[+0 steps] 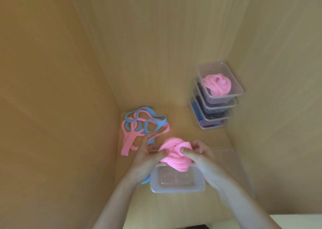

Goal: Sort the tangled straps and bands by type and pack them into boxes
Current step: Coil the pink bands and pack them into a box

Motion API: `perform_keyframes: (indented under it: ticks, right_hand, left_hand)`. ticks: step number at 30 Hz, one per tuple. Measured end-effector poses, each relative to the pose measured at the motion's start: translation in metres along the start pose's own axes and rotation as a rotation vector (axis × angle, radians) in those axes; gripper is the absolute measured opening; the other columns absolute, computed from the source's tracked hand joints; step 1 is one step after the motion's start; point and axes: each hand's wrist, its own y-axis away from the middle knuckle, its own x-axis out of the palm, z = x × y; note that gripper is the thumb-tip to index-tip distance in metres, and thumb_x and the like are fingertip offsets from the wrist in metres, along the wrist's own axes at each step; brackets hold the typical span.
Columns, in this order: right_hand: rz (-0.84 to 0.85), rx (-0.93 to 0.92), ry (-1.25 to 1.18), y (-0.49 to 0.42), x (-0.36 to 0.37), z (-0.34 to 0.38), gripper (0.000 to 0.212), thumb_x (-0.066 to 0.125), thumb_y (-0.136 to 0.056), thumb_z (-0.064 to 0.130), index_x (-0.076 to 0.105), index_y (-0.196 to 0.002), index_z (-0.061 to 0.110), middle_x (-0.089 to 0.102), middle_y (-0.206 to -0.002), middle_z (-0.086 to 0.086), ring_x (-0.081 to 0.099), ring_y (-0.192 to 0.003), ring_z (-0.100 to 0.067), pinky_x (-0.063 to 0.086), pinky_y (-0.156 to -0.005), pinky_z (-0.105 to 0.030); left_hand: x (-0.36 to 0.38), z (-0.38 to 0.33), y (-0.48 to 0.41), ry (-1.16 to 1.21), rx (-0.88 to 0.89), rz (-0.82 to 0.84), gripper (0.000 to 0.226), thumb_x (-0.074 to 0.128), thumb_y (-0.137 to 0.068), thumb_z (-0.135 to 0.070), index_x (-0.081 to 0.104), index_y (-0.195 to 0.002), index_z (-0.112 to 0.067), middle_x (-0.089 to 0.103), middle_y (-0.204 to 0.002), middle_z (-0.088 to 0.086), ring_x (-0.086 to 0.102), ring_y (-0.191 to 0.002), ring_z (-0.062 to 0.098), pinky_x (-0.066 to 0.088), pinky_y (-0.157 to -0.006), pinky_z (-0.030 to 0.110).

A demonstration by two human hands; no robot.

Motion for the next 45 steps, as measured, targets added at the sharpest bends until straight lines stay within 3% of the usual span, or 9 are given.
perform_keyframes:
  ticks: [4,7,10,13,21,28,36,40,45]
  right_hand:
    - [0.045,0.005,0.176,0.009,-0.003,-0.017,0.058,0.072,-0.083,-0.004,0.049,-0.12,0.035,0.064,-0.119,-0.007,0.065,-0.108,-0.024,0.053,-0.095,-0.036]
    - [0.09,-0.004,0.258,0.01,-0.004,-0.026,0.057,0.077,-0.08,-0.003,0.052,-0.116,0.034,0.066,-0.12,-0.005,0.068,-0.105,-0.021,0.053,-0.092,-0.031]
    - [0.067,0.002,0.294,0.009,-0.002,-0.03,0.05,0.081,-0.079,0.002,0.052,-0.111,0.027,0.068,-0.115,-0.002,0.069,-0.098,-0.016,0.053,-0.084,-0.026]
    - [0.037,-0.016,0.32,0.008,-0.005,-0.034,0.038,0.08,-0.08,0.003,0.055,-0.104,0.018,0.071,-0.107,-0.003,0.07,-0.091,-0.017,0.05,-0.073,-0.018]
    - [-0.09,-0.142,0.511,0.008,-0.006,-0.054,0.02,0.079,-0.083,0.013,0.063,-0.083,0.026,0.075,-0.089,0.004,0.072,-0.084,-0.017,0.057,-0.082,-0.044]
    - [-0.1,-0.172,0.674,0.005,-0.006,-0.057,0.012,0.073,-0.088,0.018,0.064,-0.084,0.026,0.072,-0.086,0.004,0.07,-0.082,-0.016,0.057,-0.078,-0.043]
    - [-0.093,-0.152,0.969,0.0,-0.002,-0.056,0.011,0.057,-0.098,0.024,0.066,-0.098,0.017,0.065,-0.095,-0.001,0.063,-0.088,-0.021,0.044,-0.071,-0.03]
    - [-0.078,-0.222,1.102,-0.004,0.0,-0.057,0.019,0.054,-0.1,0.02,0.07,-0.103,0.01,0.055,-0.109,-0.006,0.054,-0.107,-0.021,0.038,-0.084,-0.024]
    - [-0.096,-0.1,1.057,-0.007,-0.002,-0.053,0.014,0.062,-0.096,0.026,0.073,-0.101,0.019,0.063,-0.108,-0.006,0.063,-0.095,-0.023,0.035,-0.069,-0.024]
  left_hand:
    - [-0.008,0.011,0.013,-0.231,0.071,0.06,0.046,0.077,-0.084,-0.007,0.063,-0.12,-0.034,0.065,-0.12,-0.006,0.066,-0.098,0.011,0.057,-0.08,0.025]
    - [-0.008,0.023,0.023,-0.401,0.163,0.145,0.058,0.087,-0.071,-0.019,0.064,-0.116,-0.047,0.054,-0.124,-0.027,0.059,-0.113,0.005,0.055,-0.085,0.023]
    - [-0.006,0.031,0.022,-0.575,0.261,0.138,0.064,0.087,-0.069,-0.021,0.063,-0.121,-0.048,0.05,-0.13,-0.022,0.045,-0.131,0.005,0.048,-0.1,0.027]
    - [-0.005,0.031,0.021,-0.731,0.278,0.143,0.064,0.081,-0.071,-0.036,0.056,-0.125,-0.058,0.051,-0.129,-0.022,0.049,-0.124,0.0,0.05,-0.098,0.03]
    - [0.004,0.04,0.021,-0.944,0.232,0.115,0.062,0.071,-0.075,-0.053,0.034,-0.12,-0.073,0.044,-0.132,-0.035,0.057,-0.104,0.001,0.047,-0.094,0.032]
    - [0.01,0.052,0.015,-1.114,0.195,0.073,0.05,0.064,-0.079,-0.061,0.045,-0.122,-0.045,0.041,-0.132,-0.028,0.058,-0.097,0.018,0.042,-0.093,0.034]
    - [0.013,0.059,0.014,-1.253,0.233,0.066,0.054,0.058,-0.087,-0.056,0.043,-0.138,-0.043,0.041,-0.14,-0.021,0.055,-0.111,0.013,0.038,-0.095,0.03]
    - [0.007,0.061,0.014,-1.199,0.263,0.096,0.054,0.057,-0.09,-0.041,0.039,-0.14,-0.047,0.044,-0.137,-0.015,0.039,-0.129,0.008,0.037,-0.102,0.037]
    - [0.01,0.062,0.007,-1.248,0.246,0.123,0.054,0.065,-0.091,-0.04,0.043,-0.141,-0.044,0.04,-0.131,-0.011,0.033,-0.13,0.01,0.033,-0.104,0.034]
